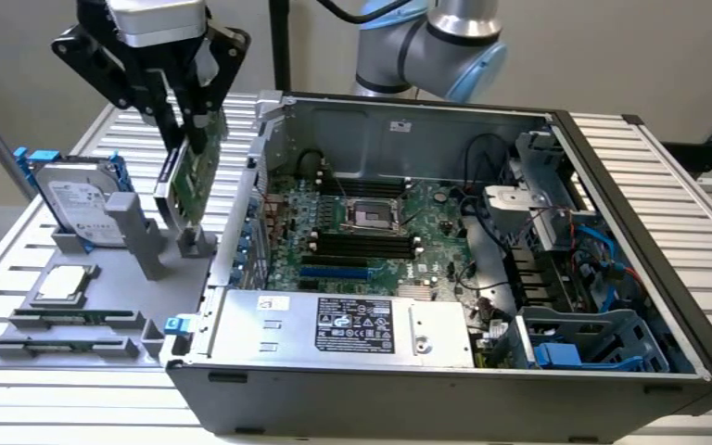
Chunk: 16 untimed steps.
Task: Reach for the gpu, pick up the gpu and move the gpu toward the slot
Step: 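Pick up the gpu and move the gpu toward the slot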
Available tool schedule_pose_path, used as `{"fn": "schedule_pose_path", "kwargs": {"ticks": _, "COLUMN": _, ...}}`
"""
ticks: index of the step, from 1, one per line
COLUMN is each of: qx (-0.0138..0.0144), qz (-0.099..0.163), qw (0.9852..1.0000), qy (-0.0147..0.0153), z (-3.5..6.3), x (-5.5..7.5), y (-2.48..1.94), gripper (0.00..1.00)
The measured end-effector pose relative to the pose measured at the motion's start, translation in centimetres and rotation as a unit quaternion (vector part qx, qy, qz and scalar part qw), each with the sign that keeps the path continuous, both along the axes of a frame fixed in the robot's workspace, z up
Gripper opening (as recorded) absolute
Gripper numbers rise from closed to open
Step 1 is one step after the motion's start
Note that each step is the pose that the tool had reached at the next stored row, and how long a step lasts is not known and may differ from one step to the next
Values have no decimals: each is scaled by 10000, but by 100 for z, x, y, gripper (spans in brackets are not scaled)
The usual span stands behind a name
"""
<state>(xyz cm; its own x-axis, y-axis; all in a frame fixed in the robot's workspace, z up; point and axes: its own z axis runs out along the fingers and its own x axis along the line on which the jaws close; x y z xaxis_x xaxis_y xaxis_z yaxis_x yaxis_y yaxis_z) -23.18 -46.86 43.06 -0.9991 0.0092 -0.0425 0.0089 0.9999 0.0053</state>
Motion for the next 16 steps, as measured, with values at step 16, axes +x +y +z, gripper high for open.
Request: {"fn": "schedule_pose_path", "kwargs": {"ticks": 16, "qx": 42, "qz": 0, "qw": 9999, "qy": 107, "z": 16, "x": 726, "y": 0, "gripper": 26}}
